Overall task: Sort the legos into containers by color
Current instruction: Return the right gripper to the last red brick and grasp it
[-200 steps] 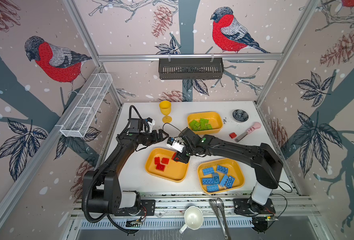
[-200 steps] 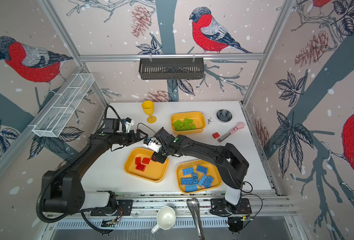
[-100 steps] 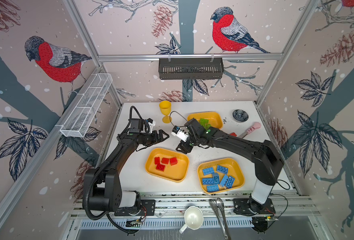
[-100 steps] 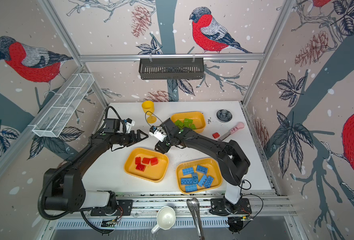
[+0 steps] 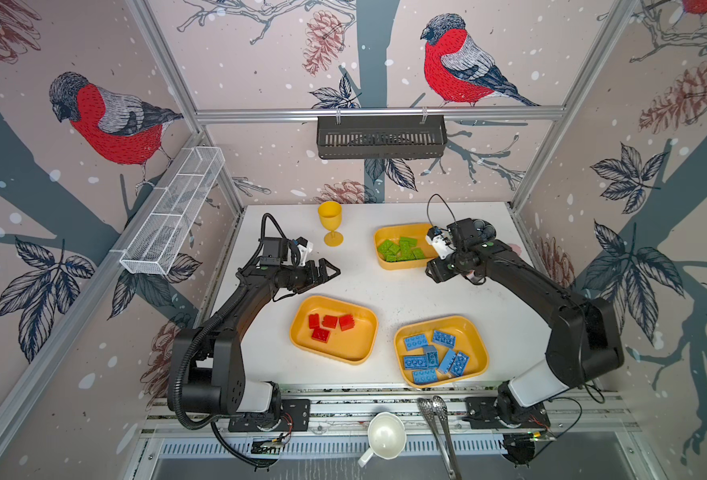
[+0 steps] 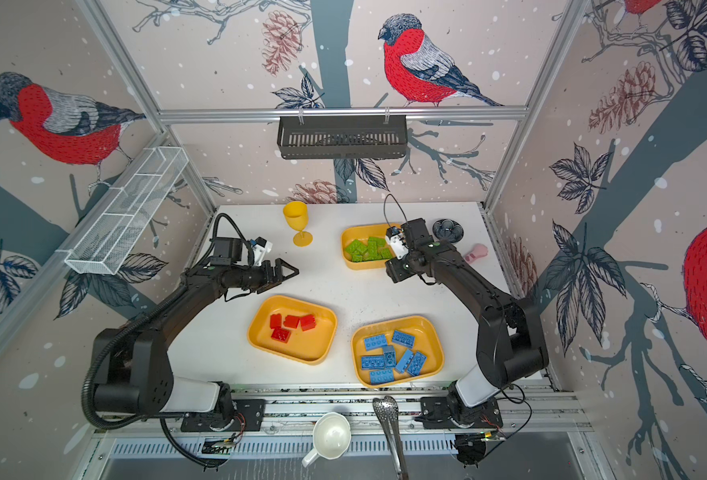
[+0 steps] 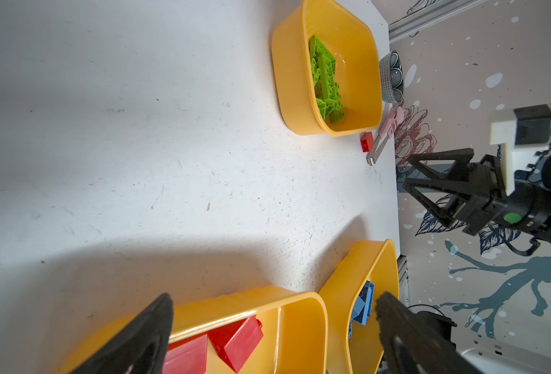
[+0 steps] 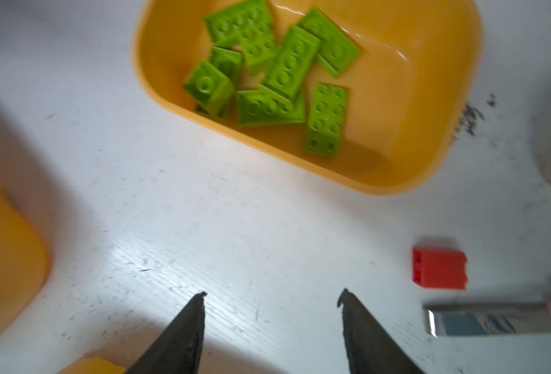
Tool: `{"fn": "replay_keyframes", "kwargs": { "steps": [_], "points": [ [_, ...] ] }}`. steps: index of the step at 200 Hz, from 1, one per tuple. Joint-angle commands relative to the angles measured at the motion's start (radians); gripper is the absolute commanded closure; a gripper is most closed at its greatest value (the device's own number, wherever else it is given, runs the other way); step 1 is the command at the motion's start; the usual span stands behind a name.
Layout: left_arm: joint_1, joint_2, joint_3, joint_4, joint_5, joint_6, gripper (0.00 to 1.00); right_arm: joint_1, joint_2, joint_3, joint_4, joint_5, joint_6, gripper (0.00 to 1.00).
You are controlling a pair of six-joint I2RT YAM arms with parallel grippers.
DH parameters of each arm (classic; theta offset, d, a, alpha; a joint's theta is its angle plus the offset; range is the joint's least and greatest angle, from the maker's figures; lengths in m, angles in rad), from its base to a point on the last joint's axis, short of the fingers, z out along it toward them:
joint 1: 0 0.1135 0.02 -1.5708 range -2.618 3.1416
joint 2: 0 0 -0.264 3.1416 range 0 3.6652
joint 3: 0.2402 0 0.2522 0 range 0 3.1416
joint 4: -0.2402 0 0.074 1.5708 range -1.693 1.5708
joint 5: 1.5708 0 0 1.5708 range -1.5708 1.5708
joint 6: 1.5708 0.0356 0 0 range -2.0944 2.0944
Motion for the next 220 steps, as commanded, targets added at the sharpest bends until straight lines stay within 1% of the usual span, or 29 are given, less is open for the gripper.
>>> {"fn": "replay_keyframes", "kwargs": {
  "steps": [1,6,32,43,68,82,109,155,195,220],
  "points": [
    [0.001,0.006,0.013,0.009,0.021,0.014,0.03,-0.062,0.017,-0.002,-0.033,0.091,0.119,0.32],
    [0.001,0.009,0.015,0.006,0.022,0.016,0.03,-0.079,0.023,-0.004,-0.031,0.100,0.154,0.32],
    [0.001,0.027,0.030,-0.007,0.023,0.027,0.03,-0.129,0.051,-0.017,-0.003,0.066,0.331,0.32],
    [0.001,0.031,0.033,-0.007,0.023,0.030,0.03,-0.147,0.066,-0.028,0.015,0.034,0.423,0.31],
    [0.001,0.041,0.043,-0.020,0.024,0.040,0.03,-0.195,0.079,-0.077,0.092,0.023,0.637,0.33],
    [0.001,0.045,0.043,-0.020,0.024,0.045,0.03,-0.201,0.086,-0.082,0.133,0.038,0.721,0.35],
    [0.001,0.052,0.047,-0.014,0.028,0.043,0.03,-0.209,0.144,-0.029,0.136,0.072,0.847,0.37],
    [0.001,0.047,0.044,-0.018,0.022,0.048,0.03,-0.215,0.255,0.045,0.100,0.095,0.982,0.37],
    [0.001,0.049,0.041,-0.015,0.020,0.048,0.03,-0.215,0.333,0.089,0.081,0.137,1.003,0.37],
    [0.001,0.047,0.038,-0.015,0.019,0.046,0.03,-0.215,0.356,0.111,0.061,0.163,1.005,0.38]
  ]
}}
